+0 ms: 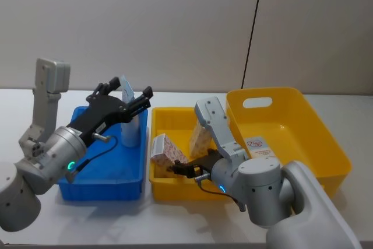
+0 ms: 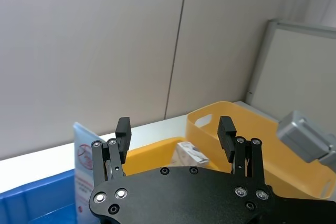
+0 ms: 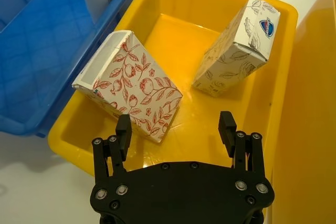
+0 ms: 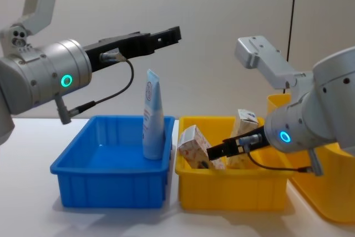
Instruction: Bimanual collaborative sorting of washing and personal care products
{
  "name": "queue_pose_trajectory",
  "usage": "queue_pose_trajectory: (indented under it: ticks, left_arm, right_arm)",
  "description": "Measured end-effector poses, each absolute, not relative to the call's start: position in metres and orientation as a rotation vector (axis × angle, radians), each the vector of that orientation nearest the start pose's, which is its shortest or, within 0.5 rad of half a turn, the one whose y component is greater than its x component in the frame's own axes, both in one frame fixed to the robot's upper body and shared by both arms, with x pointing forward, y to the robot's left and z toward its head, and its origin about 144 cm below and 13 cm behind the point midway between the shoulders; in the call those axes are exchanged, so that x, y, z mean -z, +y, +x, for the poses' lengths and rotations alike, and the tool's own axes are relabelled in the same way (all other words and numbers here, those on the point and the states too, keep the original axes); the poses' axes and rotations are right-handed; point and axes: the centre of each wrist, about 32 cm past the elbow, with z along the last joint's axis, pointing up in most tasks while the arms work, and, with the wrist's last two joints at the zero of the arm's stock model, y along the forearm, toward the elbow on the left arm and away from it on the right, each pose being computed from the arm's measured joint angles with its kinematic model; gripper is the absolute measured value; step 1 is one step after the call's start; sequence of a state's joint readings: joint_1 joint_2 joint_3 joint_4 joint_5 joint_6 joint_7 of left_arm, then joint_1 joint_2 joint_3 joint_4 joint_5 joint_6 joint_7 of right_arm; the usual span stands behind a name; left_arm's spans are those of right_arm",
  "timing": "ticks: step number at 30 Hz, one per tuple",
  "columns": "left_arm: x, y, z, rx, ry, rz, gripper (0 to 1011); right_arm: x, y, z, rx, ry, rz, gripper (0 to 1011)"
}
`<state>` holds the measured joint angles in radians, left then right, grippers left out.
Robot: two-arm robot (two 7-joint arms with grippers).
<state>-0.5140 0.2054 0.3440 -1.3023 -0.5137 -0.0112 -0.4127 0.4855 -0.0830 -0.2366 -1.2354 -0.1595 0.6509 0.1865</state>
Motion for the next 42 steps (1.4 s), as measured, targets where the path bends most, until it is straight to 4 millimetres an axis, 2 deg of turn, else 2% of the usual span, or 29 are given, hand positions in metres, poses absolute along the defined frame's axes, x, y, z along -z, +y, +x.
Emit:
queue_pose_trajectory:
  ticks: [23,42]
  left_arm:
    - [-1.242,0.207,0.575,-0.947,-0.027,-0.239,1000]
    - [-1.243,0.208,0.574,-0.959,-0.028,-0.237,1000]
  right_arm:
    - [-1.225,-0.122,0.571,1.122,0.142,-0.466,1003]
    - [-1.218,-0.103,0.571,1.072,0.119,-0.461,1003]
